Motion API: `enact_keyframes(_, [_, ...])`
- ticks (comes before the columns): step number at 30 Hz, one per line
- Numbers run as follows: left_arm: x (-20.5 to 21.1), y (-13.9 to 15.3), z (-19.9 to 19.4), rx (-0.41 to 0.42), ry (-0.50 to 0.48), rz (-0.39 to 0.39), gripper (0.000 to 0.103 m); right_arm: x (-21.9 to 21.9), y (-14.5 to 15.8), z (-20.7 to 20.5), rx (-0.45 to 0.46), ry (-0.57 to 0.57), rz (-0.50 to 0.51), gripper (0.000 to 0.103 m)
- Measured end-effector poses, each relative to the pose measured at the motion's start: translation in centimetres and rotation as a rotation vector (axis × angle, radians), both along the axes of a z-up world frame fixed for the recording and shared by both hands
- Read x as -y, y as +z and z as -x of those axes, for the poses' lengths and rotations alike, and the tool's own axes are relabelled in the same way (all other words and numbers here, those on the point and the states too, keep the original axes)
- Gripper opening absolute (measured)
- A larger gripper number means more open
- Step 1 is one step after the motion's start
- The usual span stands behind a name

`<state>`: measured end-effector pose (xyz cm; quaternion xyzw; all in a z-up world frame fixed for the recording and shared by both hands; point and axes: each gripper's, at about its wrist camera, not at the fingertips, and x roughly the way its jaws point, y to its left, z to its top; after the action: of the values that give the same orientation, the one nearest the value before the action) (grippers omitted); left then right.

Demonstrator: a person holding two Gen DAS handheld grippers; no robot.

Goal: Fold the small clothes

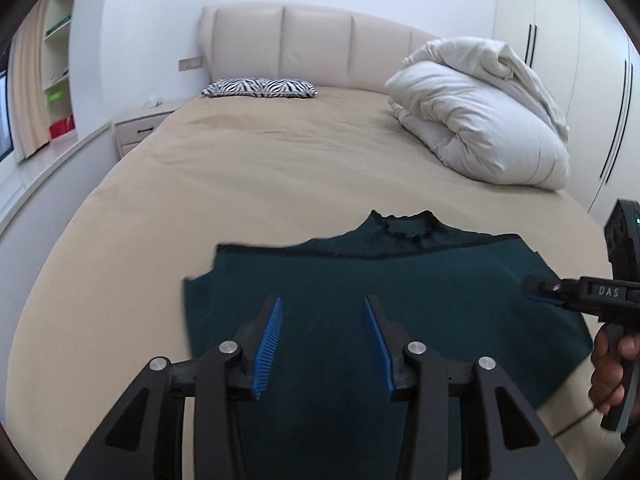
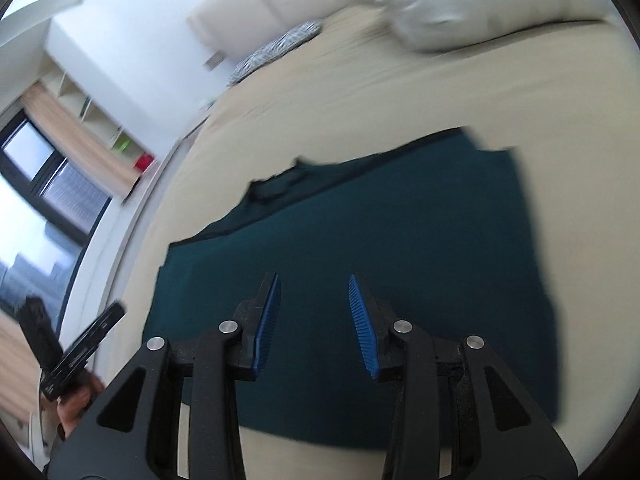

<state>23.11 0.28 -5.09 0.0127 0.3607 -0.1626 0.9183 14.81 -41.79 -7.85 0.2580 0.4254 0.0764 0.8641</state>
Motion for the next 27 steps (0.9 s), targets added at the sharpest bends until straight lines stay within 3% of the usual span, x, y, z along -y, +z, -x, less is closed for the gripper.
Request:
enact_keyframes(4, [1.9, -2.1, -3.3, -0.007, 0.020, -0.060, 0.045, -3.4, -2.1, -5.2, -0.028, 0.060, -0.082, 0.035])
enact_keyframes(8, [1.3, -5.1, -5.2, -0.081, 0.052, -0.064, 0.045, -3.4, -4.1, -8.1, -0.040, 0.031, -0.119, 0.034])
enact_keyframes(13, [-0.8, -6.0, -5.3, -0.089, 0.047, 0.050, 0.045, 1.8, -7.0, -8.9, -0.009, -0.091, -0.285, 0.027])
enact_keyframes(19, [-1.9, -6.5, -5.3, -0.093, 0.046, 0.121, 0.045, 9.7, -8.9, -6.3, 0.056, -0.272, -0.382, 0.014])
enact_keyframes(23, [-2.3, -6.1, -4.9, -0.096, 0.071, 0.117, 0.045, 13.1, -8.5, -4.0, 0.077, -0.359, -0.312, 0.014])
enact_keyframes(24, [-2.2, -5.8, -4.5, -0.104, 0.083, 0.095, 0.045, 13.8, -8.2, -3.1, 0.065, -0.402, -0.294, 0.018])
enact_keyframes(27, [-1.8, -4.4, -2.1, -0.112, 0.067, 0.095, 0.047, 13.1, -6.9, -1.4, 0.047, -0.422, -0.226, 0.022])
